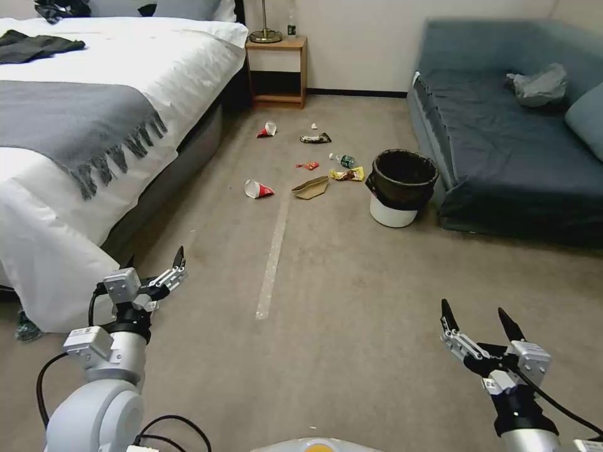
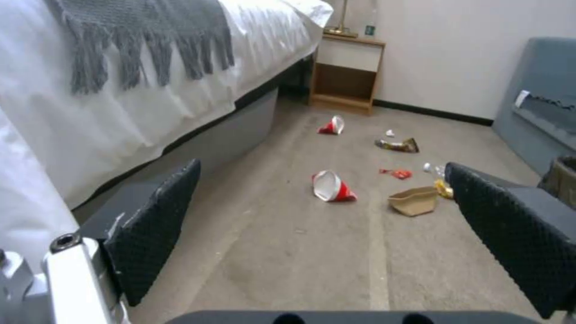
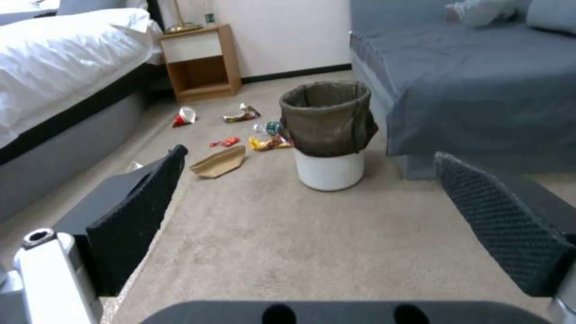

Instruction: Pick up the trash can from the floor.

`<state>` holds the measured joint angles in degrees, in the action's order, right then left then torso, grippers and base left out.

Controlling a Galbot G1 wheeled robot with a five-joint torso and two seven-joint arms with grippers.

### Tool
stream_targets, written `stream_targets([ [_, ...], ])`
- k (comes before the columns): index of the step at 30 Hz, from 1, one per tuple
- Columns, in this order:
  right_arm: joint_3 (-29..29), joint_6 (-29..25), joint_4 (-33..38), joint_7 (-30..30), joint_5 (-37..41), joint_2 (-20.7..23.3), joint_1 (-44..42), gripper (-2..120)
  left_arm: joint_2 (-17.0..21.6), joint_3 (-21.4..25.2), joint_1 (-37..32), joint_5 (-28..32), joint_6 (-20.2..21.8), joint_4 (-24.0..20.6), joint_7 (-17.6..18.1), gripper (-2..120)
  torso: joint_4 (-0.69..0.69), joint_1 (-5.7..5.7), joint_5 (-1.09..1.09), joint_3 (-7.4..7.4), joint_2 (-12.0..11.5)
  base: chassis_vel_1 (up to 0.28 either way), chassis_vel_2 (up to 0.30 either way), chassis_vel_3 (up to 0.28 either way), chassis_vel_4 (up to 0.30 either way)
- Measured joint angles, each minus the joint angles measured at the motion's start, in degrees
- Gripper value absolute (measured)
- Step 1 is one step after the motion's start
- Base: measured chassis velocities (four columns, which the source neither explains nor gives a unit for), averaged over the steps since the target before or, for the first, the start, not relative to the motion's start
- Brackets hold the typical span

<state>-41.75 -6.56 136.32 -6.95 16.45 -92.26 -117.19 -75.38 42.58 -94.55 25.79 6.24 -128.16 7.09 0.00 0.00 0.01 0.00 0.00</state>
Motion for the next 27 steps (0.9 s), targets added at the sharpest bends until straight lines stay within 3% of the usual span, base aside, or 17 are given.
stream_targets([
  [14, -0.6, 0.1, 0.2, -0.6, -0.6, 0.1, -0.1, 100, 0.0, -0.2, 0.0, 0.0, -0.4, 0.3, -1.5, 100, 0.00, 0.00, -0.01, 0.00, 0.0, -0.005, -0.007, -0.006, -0.008],
  [27, -0.3, 0.1, 0.7, -1.2, 1.0, 0.1, -0.2, 100, 0.1, -0.3, -0.6, -0.1, -0.5, -0.1, -1.5, 100, 0.00, 0.01, -0.01, 0.00, 0.0, -0.081, -0.074, -0.072, -0.082],
])
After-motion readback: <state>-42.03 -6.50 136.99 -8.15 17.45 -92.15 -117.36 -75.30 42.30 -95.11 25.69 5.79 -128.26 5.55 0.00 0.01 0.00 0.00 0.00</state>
